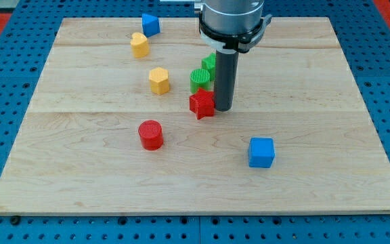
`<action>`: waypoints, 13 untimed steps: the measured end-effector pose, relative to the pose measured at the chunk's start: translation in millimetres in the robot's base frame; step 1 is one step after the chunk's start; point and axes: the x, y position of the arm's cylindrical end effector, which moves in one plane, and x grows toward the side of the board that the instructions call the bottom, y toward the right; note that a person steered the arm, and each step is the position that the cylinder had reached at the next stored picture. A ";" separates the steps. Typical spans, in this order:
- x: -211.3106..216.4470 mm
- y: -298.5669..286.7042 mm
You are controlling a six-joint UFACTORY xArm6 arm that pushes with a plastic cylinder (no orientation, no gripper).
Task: Move green star to the top of the green circle
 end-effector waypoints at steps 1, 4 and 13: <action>0.0 -18.7; -53.0 6.4; -65.4 -27.5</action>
